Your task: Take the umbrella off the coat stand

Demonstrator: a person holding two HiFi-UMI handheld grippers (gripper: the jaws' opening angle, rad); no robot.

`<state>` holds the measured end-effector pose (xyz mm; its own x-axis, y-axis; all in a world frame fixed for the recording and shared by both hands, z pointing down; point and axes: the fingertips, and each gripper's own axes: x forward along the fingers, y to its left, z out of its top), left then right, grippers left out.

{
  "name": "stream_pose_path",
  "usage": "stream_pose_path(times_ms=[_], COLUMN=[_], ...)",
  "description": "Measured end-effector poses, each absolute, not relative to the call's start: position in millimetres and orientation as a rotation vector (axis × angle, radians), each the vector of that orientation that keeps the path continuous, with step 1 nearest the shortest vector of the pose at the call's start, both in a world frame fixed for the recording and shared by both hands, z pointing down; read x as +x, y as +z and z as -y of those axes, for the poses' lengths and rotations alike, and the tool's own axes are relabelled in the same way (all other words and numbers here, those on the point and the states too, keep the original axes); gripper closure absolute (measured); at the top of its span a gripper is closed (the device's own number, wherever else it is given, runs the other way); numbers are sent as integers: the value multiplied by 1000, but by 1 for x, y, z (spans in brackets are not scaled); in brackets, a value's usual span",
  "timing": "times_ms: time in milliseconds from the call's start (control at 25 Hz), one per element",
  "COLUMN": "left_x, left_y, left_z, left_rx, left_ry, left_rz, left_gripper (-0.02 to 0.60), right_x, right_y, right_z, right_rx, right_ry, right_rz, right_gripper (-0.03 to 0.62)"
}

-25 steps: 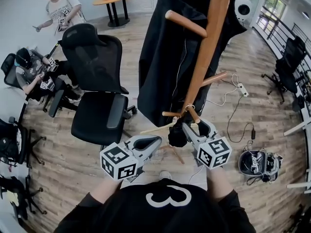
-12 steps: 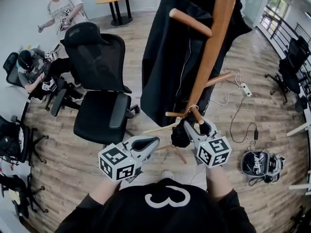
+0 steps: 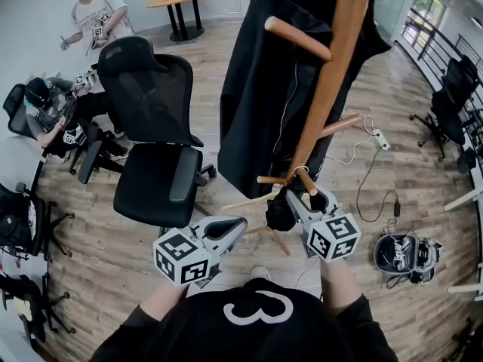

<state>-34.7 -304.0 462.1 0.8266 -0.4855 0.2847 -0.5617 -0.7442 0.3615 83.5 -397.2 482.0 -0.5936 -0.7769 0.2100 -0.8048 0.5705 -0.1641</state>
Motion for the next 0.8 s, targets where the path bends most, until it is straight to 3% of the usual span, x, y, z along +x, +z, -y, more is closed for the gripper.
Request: stream_pose_path(times_ms=[800], left_x=[-36], left_y=[455], left_z=[301], left_rx=[2578], left_ry=[223], left_rz=[769], left_gripper=[566], right_x=[81], right_y=[481], right_z=[394], right_rx=[1365], right_ry=[318], right_rz=[2637], right_gripper=[401])
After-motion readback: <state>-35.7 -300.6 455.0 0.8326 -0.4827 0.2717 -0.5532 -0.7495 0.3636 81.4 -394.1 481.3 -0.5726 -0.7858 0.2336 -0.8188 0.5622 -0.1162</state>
